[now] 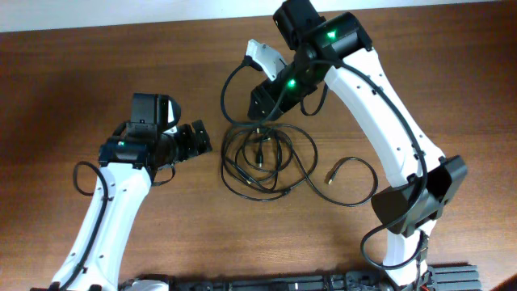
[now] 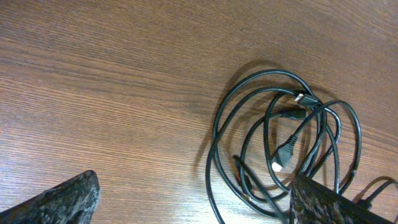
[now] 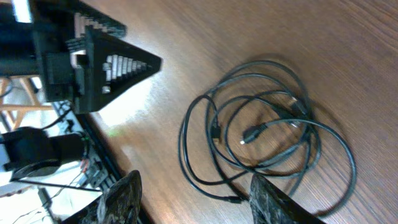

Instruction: Untangle cables

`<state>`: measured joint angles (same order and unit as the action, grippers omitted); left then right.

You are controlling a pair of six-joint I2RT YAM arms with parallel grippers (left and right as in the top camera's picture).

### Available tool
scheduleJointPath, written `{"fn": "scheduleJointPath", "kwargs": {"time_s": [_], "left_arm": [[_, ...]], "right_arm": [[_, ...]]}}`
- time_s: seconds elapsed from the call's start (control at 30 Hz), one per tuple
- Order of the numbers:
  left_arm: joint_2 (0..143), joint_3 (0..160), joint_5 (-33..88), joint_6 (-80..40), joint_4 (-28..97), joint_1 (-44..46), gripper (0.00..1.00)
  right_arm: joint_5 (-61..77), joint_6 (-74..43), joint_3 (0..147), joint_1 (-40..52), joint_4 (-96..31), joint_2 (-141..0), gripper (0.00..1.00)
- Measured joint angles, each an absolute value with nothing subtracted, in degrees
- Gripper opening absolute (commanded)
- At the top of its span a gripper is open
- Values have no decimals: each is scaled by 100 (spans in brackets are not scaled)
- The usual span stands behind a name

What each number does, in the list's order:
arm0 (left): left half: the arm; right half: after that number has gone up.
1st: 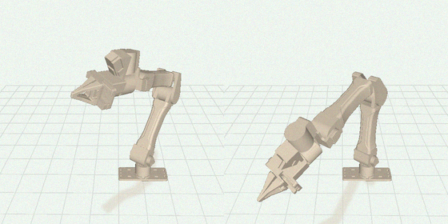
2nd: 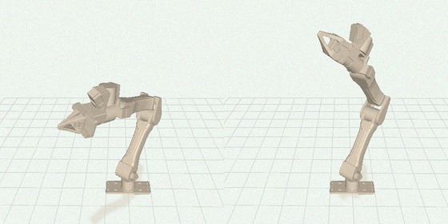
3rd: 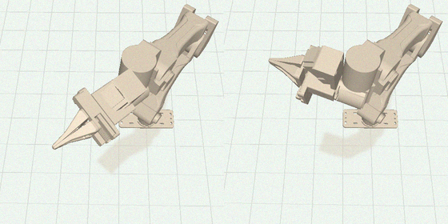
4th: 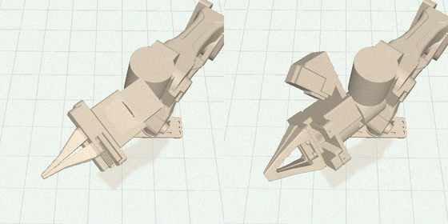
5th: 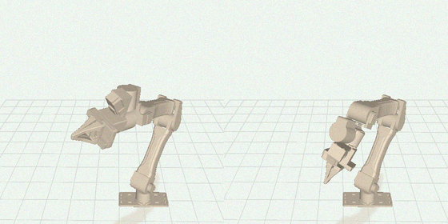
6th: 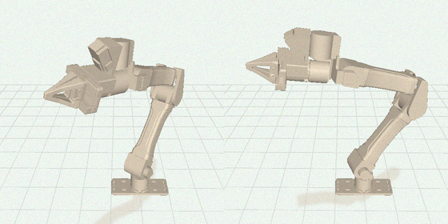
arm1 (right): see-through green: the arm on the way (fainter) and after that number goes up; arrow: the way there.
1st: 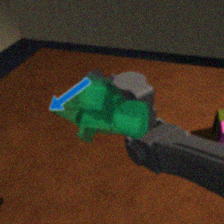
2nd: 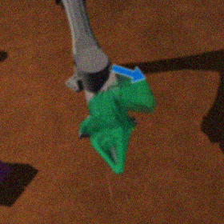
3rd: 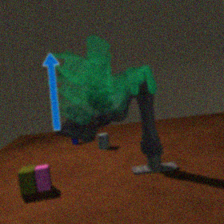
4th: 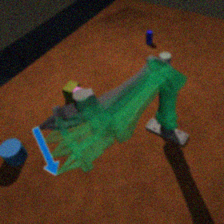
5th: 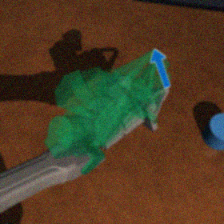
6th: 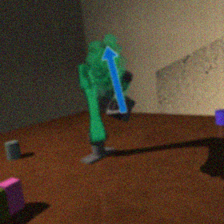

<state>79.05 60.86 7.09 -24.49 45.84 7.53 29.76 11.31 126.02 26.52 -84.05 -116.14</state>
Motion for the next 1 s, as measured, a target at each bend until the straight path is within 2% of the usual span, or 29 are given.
{"fn": "scheduleJointPath", "kwargs": {"time_s": [0.17,0.2,0.23,0.3,0.37,0.4,0.5,0.53,0.6,0.67,0.7,0.73,0.8,0.87,0.93,0.97,1.0], "left_arm": [[7905,6086,690,-2449,4580,753,99],[7905,6086,683,-2449,4571,753,99],[7905,6086,683,-2449,4567,753,99],[7905,6086,683,-2449,4567,753,99],[7905,6086,674,-2449,4576,753,99],[7905,6086,666,-2449,4582,753,99],[7905,6086,666,-2449,4582,753,99],[7905,6086,666,-2449,4584,753,99],[7905,6086,663,-2449,4587,753,99],[7905,6086,663,-2449,4587,753,99],[7905,6086,663,-2449,4587,753,99],[7905,6086,663,-2449,4587,753,99],[7905,6086,663,-2449,4595,753,99],[7905,6086,666,-2449,4606,753,99],[7905,6086,663,-2449,4600,753,99],[7905,6086,666,-2449,4604,753,99],[7905,6086,663,-2449,4602,753,99]], "right_arm": [[1610,740,12425,2657,-8359,-11690,58],[1505,504,12158,2657,-8097,-11754,66],[1323,58,11830,2657,-7802,-11861,67],[556,-945,11238,2639,-7207,-11981,67],[-141,-1201,10763,2512,-6849,-11996,66],[-390,-1070,10324,2322,-6838,-11996,62],[-534,-932,9299,2027,-6563,-11959,60],[-364,-904,8744,1944,-6292,-12009,62],[-14,-886,8591,1935,-6267,-12018,71],[185,-884,8593,1935,-6320,-12018,72],[246,-884,8608,1935,-6254,-12018,64],[268,-882,8608,1935,-5889,-12018,61],[292,-681,8571,1935,-4779,-12018,61],[292,-78,8372,1935,-4058,-12018,50],[261,362,8036,1935,-3551,-11911,50],[303,528,7909,1935,-3395,-11858,17],[429,891,7730,1929,-3258,-11767,4]]}}
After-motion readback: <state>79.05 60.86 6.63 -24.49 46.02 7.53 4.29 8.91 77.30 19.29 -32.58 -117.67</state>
